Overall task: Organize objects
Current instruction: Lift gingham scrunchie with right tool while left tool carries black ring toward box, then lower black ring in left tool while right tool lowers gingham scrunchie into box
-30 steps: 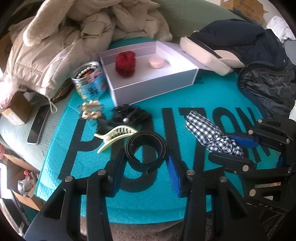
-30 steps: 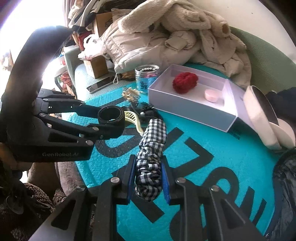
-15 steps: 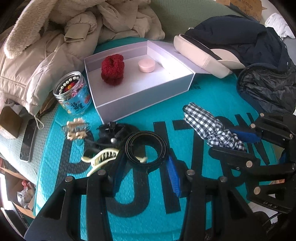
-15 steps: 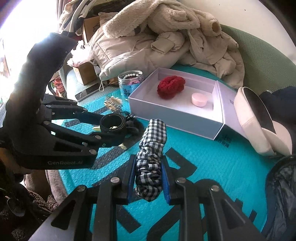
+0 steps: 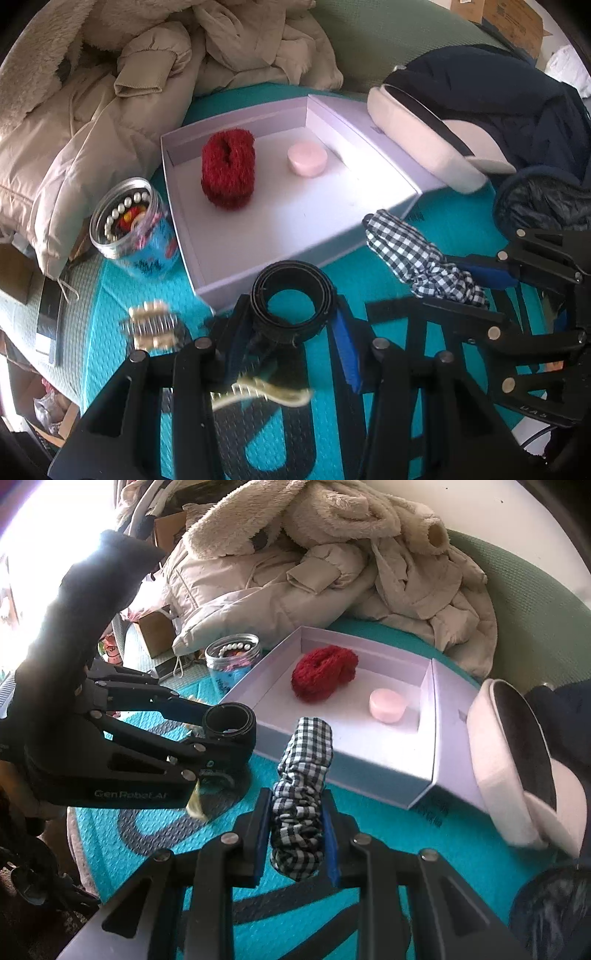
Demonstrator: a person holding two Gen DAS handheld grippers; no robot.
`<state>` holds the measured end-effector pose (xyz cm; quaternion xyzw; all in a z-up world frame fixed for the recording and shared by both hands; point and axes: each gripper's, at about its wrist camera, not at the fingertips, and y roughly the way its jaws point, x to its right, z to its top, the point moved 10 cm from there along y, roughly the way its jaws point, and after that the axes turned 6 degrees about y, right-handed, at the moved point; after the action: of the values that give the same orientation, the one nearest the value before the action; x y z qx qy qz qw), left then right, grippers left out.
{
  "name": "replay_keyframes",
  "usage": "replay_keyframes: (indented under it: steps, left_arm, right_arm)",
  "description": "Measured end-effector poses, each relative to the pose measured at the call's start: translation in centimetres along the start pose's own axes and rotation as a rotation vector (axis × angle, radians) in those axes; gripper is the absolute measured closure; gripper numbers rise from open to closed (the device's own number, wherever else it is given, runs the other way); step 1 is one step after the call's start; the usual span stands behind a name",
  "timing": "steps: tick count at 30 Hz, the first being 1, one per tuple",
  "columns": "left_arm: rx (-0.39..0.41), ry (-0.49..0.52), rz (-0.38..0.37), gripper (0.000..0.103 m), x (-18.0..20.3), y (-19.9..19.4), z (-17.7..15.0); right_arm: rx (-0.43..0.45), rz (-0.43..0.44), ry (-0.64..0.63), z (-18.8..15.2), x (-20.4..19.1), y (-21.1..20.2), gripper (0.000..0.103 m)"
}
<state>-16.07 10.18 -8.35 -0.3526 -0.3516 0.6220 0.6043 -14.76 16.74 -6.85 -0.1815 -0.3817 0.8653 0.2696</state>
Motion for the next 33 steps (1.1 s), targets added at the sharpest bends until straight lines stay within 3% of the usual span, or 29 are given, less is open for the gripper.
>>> replay_keyframes:
  steps: [11, 33]
  left_arm:
    - [0.024, 0.004, 0.017, 0.062, -2.7, 1.7, 4.5]
    - [0.029, 0.018, 0.038, 0.062, -7.4, 6.9, 10.5]
  right_arm:
    - [0.009, 0.026, -0.003, 3.6, 1.7, 2.7, 0.078]
    - [0.012, -0.052, 0.013, 9.1, 6.0, 7.9, 0.078]
